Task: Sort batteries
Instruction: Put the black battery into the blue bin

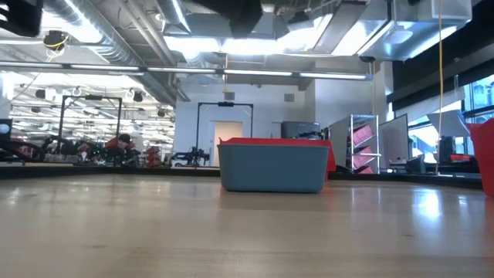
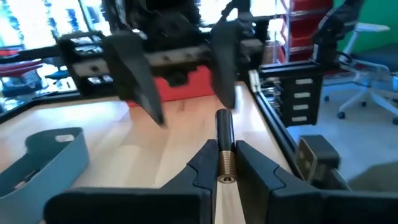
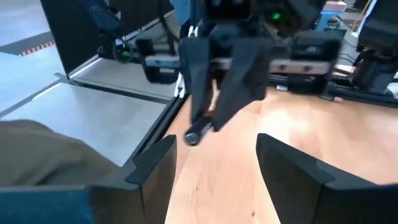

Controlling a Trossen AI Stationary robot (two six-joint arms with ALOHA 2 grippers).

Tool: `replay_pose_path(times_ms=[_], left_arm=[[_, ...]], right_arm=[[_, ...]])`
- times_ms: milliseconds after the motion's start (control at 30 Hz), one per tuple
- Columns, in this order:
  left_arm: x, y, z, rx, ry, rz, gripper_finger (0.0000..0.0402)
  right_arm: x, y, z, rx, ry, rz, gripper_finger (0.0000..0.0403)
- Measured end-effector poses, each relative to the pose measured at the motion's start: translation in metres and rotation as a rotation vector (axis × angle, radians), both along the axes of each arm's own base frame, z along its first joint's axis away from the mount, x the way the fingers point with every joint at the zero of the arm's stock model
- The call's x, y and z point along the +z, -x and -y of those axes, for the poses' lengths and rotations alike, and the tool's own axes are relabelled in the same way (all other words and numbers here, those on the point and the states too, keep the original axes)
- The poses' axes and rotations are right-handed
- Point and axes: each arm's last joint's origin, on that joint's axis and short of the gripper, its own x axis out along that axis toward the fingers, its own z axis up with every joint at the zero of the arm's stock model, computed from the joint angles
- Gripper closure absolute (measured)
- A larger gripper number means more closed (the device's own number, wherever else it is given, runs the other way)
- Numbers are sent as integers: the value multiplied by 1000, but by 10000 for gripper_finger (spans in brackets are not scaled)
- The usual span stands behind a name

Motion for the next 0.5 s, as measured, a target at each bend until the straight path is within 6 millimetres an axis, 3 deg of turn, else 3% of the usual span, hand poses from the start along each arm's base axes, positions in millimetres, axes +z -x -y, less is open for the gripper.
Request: replay_pose_path(times_ms=[133,333,500], left_arm=[[0,-7,-5,31,22,2,373],[-1,-13,-11,63,47,-4,369],[-1,-12,-11,69,47,-6,371]], right_arm=[[-16,-4,-2,-1,6,10,178],[-16,-7,-1,-63,-4,50,179],[-17,-6,-2,-65,-1,40,213]])
